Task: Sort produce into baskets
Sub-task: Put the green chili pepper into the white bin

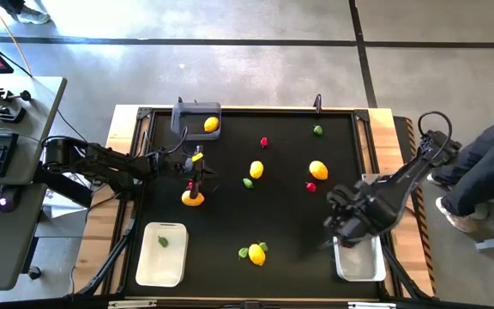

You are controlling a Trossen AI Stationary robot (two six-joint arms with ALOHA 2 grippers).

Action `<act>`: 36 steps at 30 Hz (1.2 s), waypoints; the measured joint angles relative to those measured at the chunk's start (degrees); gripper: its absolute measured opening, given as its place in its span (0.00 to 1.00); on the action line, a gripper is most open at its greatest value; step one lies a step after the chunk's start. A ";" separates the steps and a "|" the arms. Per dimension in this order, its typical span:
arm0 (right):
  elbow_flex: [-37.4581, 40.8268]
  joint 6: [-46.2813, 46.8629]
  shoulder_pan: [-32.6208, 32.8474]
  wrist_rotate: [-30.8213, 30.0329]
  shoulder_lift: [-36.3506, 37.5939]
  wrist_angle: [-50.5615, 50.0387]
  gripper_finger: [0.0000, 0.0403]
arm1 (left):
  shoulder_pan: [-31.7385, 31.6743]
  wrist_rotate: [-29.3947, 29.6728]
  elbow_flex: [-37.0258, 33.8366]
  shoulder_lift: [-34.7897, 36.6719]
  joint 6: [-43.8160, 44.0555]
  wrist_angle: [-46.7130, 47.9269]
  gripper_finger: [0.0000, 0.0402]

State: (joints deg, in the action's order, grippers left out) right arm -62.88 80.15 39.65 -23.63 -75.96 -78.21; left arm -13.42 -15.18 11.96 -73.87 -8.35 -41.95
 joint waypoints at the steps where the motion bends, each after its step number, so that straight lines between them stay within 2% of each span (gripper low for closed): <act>1: 0.86 -3.53 -1.80 -0.20 0.00 2.08 0.04 | 0.62 -1.27 0.29 -0.20 -0.95 0.61 0.00; 4: 3.73 -10.89 -7.94 -0.71 0.00 7.33 0.08 | 2.33 -2.35 2.53 -1.52 -0.74 3.41 0.00; 8: 8.70 -21.05 -15.57 -2.88 0.00 16.01 0.17 | 4.27 0.62 6.39 -5.45 -2.37 6.02 0.00; 11: 12.86 -30.38 -21.25 -3.35 0.00 24.94 0.23 | 4.64 0.59 9.04 -8.81 -4.17 6.95 0.00; 14: 17.11 -39.63 -26.41 -3.08 -0.02 36.30 0.25 | 4.64 0.73 11.09 -12.21 -5.22 7.73 0.00; 17: 20.67 -48.88 -30.92 -2.55 -0.02 48.27 0.24 | 4.64 3.46 13.29 -15.17 -4.46 7.49 0.01; 20: 22.47 -56.67 -35.20 0.34 -0.02 57.06 0.23 | 4.64 3.95 15.35 -17.96 -4.36 7.84 0.05; 24: 22.44 -64.40 -40.08 2.62 -0.02 63.38 0.23 | 5.56 5.00 18.08 -21.91 -7.45 7.83 0.14; 31: 22.39 -72.75 -46.20 6.33 -0.02 71.56 0.23 | 7.87 18.31 21.78 -27.60 -16.10 7.82 0.29; 36: 22.35 -75.73 -48.73 6.41 -0.02 74.70 0.23 | 8.23 20.02 23.36 -30.54 -18.37 7.84 0.31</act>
State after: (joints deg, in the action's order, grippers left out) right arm -40.53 4.42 -9.08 -17.23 -75.99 -3.51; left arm -5.19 4.84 35.32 -104.42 -26.73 -34.11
